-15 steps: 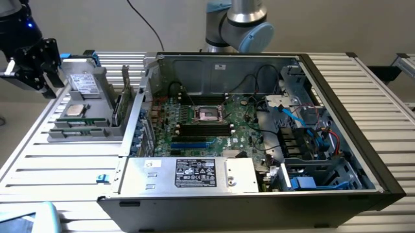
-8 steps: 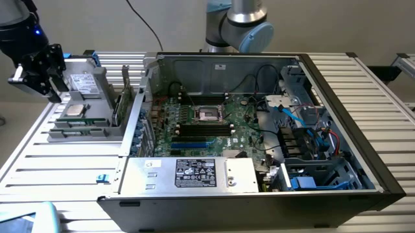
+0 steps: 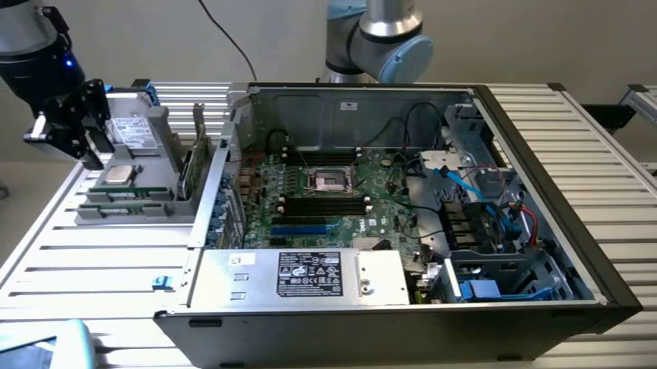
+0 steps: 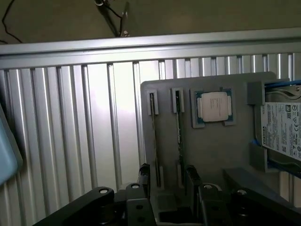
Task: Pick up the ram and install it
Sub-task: 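Pick up the ram and move it above insertion slot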
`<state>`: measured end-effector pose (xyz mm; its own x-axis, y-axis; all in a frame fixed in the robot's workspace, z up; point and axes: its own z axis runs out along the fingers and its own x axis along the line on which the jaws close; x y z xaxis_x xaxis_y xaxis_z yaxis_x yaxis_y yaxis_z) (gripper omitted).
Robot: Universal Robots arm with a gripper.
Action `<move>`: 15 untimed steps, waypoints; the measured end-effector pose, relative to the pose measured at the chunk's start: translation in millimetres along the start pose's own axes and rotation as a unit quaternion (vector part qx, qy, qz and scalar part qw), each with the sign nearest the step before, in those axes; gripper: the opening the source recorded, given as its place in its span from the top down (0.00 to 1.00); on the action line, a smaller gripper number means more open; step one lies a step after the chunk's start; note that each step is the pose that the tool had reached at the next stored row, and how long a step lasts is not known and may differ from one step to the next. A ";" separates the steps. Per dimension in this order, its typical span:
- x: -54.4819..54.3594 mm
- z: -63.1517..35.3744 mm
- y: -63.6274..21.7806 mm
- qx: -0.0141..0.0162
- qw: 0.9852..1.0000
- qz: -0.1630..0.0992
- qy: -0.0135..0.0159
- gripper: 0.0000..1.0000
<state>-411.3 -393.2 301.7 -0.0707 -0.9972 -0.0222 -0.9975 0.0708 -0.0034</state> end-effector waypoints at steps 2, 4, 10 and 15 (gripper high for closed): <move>0.1 3.7 0.0 0.000 1.000 0.000 0.000 0.57; 0.2 7.2 0.0 0.000 1.000 0.000 0.000 0.57; 0.4 18.2 -0.1 0.000 1.000 0.000 0.001 0.57; 0.6 27.2 -0.5 0.000 1.000 0.000 0.001 0.57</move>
<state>-410.6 -393.2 274.5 -0.0704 -0.9973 -0.0196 -0.9975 0.0705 -0.0035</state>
